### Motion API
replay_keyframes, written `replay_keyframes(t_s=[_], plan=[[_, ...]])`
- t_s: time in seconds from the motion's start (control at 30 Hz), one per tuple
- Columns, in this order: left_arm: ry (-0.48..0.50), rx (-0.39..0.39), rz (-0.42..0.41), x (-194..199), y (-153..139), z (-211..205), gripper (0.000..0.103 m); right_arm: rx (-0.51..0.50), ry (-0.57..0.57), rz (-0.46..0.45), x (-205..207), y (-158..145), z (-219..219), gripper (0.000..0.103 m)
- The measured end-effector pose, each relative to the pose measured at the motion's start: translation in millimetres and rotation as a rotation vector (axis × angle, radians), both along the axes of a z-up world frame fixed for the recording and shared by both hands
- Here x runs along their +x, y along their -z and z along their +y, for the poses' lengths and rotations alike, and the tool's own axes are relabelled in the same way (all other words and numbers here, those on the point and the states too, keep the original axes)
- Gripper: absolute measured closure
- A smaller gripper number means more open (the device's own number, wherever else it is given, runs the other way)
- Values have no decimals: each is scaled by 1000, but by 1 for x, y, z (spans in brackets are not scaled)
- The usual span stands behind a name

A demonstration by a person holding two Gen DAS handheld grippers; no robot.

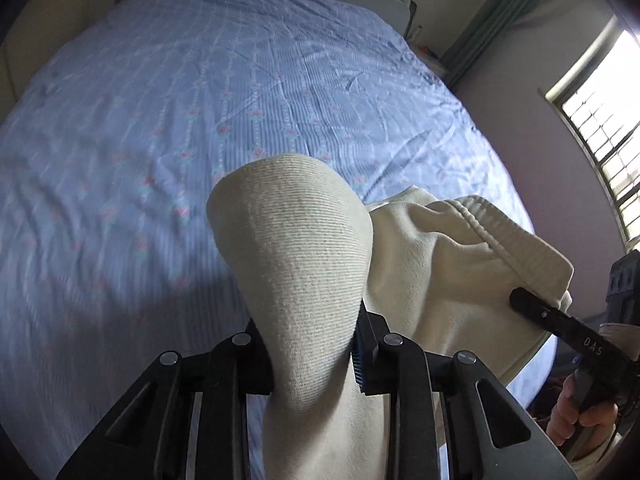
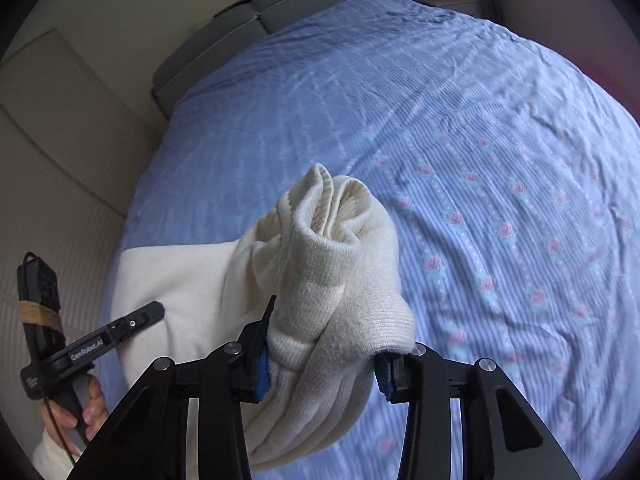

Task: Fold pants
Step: 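Lift and carry the folded bundle with both grippers toward the bed edge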

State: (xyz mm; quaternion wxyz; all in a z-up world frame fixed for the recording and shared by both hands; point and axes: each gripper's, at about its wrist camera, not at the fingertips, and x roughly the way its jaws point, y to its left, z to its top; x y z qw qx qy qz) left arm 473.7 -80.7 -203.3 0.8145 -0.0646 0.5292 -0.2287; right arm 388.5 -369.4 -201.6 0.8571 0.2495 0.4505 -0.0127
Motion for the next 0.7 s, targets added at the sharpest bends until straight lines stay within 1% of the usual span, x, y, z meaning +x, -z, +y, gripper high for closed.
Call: replay_keyframes(t_s=[0.07, 0.2, 0.3, 0.37, 0.53, 0.63, 0.7], plan=[[-20, -14, 0, -22, -14, 13, 75, -18, -35, -6, -22, -20, 12, 62], [-58, -24, -8, -76, -41, 41, 75, -27, -82, -2, -63, -50, 37, 62], [-88, -40, 0, -115, -59, 71, 75, -35, -104, -5, -94, -68, 62, 62], [-103, -38, 2, -135, -68, 87, 75, -28, -113, -3, -111, -77, 77, 62], [-140, -12, -36, -185, -95, 125, 75, 11, -168, 1, -147, -87, 114, 62], [-202, -2, -43, -216, -104, 150, 75, 36, -232, 4, -164, -89, 136, 62], [-279, 5, -32, -238, -106, 167, 75, 47, -295, -8, -171, -89, 150, 62]])
